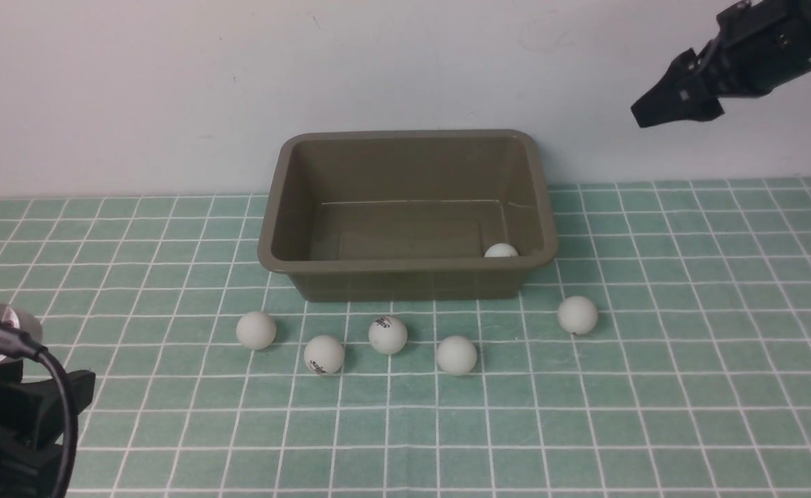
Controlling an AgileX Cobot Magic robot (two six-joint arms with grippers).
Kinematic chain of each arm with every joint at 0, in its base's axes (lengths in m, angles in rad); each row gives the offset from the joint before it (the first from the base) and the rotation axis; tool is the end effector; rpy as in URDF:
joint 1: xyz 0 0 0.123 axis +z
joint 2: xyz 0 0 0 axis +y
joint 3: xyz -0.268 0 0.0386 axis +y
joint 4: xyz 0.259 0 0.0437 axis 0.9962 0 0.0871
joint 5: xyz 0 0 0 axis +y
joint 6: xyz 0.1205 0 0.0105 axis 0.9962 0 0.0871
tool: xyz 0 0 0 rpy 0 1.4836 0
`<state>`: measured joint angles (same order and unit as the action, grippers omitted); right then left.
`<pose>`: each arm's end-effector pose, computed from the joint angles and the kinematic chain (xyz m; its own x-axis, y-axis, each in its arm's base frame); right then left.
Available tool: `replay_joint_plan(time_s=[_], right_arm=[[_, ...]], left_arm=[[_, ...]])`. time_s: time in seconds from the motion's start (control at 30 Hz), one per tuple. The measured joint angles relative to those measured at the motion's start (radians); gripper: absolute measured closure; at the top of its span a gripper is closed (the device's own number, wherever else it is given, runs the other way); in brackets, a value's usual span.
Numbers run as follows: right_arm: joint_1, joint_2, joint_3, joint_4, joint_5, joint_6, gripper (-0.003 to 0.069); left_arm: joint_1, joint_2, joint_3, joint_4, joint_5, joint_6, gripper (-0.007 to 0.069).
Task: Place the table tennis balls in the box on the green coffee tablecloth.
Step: 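Reach for and grasp a ping pong ball on the table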
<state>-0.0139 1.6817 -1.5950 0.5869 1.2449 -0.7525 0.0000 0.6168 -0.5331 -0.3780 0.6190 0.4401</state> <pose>0.3694 0.0583 0.3108 -0.6973 -0.4300 -0.5734 -0.6374 0.7379 0.2217 0.1642 -0.0259 0.2665 -0.5220 0.1240 -0.8439 0.2472 0.9689 -0.0105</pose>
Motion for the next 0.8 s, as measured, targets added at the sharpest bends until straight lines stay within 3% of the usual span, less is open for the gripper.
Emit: replay_joint_plan(time_s=[0.3,0.63,0.8], right_arm=[[0.034,-0.073,0.284,0.022,-0.078,0.000,0.0215],[0.220,0.024,0.476,0.034,-0.572,-0.027,0.0215],[0.239,0.120,0.456,0.044,-0.676,-0.004,0.0215]], left_arm=[[0.000,0.000,0.000,0.000,0.000,0.000,0.0229],[0.000,0.000,0.000,0.000,0.000,0.000,0.0229],[0.000,0.000,0.000,0.000,0.005,0.000,0.0229]])
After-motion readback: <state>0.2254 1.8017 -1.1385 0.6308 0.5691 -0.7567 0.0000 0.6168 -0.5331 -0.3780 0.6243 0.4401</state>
